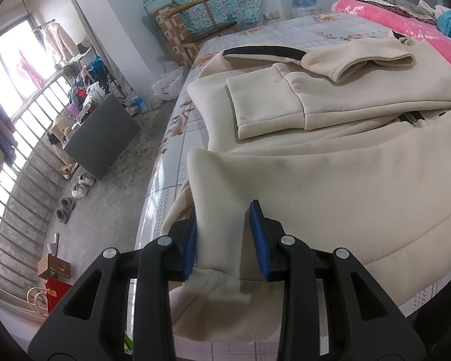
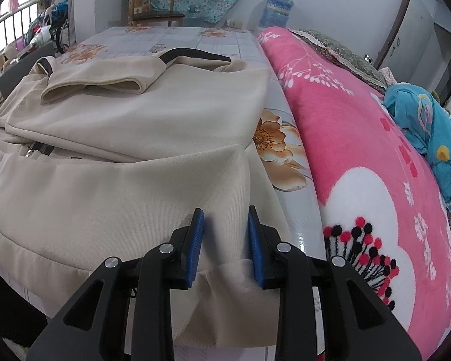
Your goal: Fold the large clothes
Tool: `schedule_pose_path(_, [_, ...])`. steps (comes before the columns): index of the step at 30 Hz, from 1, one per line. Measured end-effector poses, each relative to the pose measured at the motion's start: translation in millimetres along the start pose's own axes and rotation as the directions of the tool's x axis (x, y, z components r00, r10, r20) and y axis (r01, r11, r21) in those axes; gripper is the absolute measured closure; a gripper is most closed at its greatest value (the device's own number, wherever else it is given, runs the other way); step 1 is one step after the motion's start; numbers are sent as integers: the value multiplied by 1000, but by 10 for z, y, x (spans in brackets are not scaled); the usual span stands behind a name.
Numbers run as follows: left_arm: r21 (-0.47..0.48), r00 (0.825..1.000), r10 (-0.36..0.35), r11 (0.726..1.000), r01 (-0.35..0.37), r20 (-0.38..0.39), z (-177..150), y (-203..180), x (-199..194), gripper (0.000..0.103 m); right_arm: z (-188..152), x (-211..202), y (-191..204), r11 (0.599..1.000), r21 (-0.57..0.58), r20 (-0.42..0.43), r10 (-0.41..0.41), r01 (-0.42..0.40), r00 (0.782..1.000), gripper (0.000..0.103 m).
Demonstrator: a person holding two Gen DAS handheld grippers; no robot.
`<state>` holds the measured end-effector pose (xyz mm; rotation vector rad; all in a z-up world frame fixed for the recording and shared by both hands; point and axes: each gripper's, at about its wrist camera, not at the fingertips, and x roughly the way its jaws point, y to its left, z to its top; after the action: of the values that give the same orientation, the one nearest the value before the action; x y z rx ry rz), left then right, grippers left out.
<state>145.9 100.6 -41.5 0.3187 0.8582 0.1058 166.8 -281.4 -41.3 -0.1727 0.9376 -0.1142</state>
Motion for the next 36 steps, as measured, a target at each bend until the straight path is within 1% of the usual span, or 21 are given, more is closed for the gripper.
schedule_pose_path(5, [8, 1000, 7, 1000, -7, 0, -22, 67, 15, 72, 1, 5, -14, 1000, 8, 4, 7, -7, 1000, 74])
schedule_pose_path(7, [9, 1000, 7, 1000, -7, 1, -12, 36, 8, 72, -1, 4, -15, 1000, 8, 6, 8, -8, 1000, 74])
schedule_pose_path(19, [29, 1000, 19, 999, -19, 5, -47, 246, 71, 72, -3, 3, -14, 1000, 7, 7, 7, -7, 1000, 74])
schedule_pose_path(21, [29, 1000, 20, 999, -20, 5, -31, 185, 57, 72, -7, 1, -11, 1000, 8, 7, 7, -7, 1000, 74])
schedule_pose_path(36, [29, 1000, 21, 999, -21, 5, -43, 198, 62, 72, -8, -2, -10, 1000, 7, 7, 5, -5, 1000, 74])
